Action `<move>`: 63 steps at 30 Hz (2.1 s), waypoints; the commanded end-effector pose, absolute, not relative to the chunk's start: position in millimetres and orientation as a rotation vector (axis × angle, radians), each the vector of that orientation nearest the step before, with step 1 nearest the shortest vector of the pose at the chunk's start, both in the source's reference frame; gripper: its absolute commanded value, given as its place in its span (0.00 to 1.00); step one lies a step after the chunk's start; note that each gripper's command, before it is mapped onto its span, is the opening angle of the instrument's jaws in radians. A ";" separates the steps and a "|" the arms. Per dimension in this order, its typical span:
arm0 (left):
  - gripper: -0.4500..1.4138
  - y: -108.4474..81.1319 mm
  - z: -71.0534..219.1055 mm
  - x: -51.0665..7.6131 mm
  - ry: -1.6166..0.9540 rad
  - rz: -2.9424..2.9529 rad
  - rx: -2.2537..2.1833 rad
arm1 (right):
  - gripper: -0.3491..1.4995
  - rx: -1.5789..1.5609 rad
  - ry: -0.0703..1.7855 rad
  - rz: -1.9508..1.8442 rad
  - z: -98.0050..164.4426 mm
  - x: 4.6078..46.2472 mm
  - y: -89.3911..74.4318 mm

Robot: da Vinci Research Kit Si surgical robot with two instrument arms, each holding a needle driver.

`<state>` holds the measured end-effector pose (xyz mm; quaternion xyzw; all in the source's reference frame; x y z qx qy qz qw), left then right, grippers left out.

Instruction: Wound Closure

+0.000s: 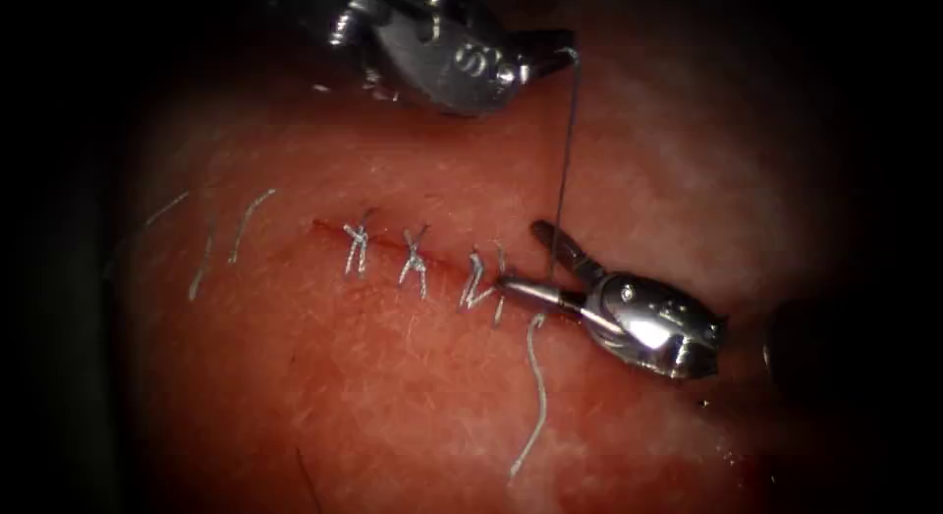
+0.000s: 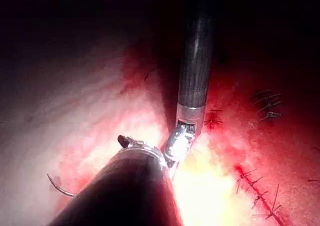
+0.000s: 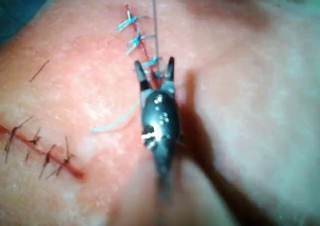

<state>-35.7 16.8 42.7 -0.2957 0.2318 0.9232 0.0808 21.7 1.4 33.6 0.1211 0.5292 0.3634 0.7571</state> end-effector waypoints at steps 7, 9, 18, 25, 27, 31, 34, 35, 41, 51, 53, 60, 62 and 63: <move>0.00 15.5 42.5 -37.1 0.691 2.762 -0.898 | 0.87 0.260 1.153 0.795 34.7 23.1 0.1; 0.00 15.2 42.3 -37.3 0.695 2.767 -0.901 | 0.86 0.261 1.156 0.791 35.0 23.2 0.1; 0.00 14.5 41.4 -37.9 0.699 2.771 -0.904 | 0.81 0.255 1.158 0.789 35.9 23.9 0.2; 0.00 14.2 41.1 -38.1 0.700 2.770 -0.906 | 0.76 0.247 1.162 0.788 36.0 24.2 0.5; 0.00 14.1 41.0 -38.1 0.700 2.770 -0.906 | 0.73 0.248 1.162 0.788 36.0 24.2 0.5; 0.00 13.9 40.9 -38.2 0.702 2.770 -0.908 | 0.23 0.273 1.180 0.754 36.0 24.2 0.5; 0.00 13.7 40.7 -38.3 0.706 2.776 -0.907 | 0.00 0.262 1.195 0.689 36.0 24.2 0.6; 0.00 13.6 40.6 -38.3 0.706 2.776 -0.907 | 0.00 0.250 1.198 0.676 35.9 24.1 0.7; 0.00 13.4 40.5 -38.4 0.707 2.776 -0.907 | 0.00 0.209 1.218 0.658 34.9 23.4 1.8; 0.00 13.5 41.5 -39.8 0.721 2.771 -0.892 | 0.99 0.092 1.220 0.671 32.3 20.0 1.2; 0.00 13.6 42.8 -40.6 0.709 2.783 -0.887 | 0.99 0.068 1.200 0.673 31.8 16.8 0.9; 0.00 11.9 52.1 -45.4 0.630 2.865 -0.979 | 0.99 -0.053 1.081 0.779 30.2 1.5 3.3; 0.00 11.6 54.7 -46.5 0.558 2.839 -1.011 | 0.99 -0.075 1.071 0.797 30.1 -0.9 3.4; 0.00 11.5 55.8 -47.0 0.531 2.832 -1.019 | 0.99 -0.081 1.064 0.801 30.1 -1.7 3.4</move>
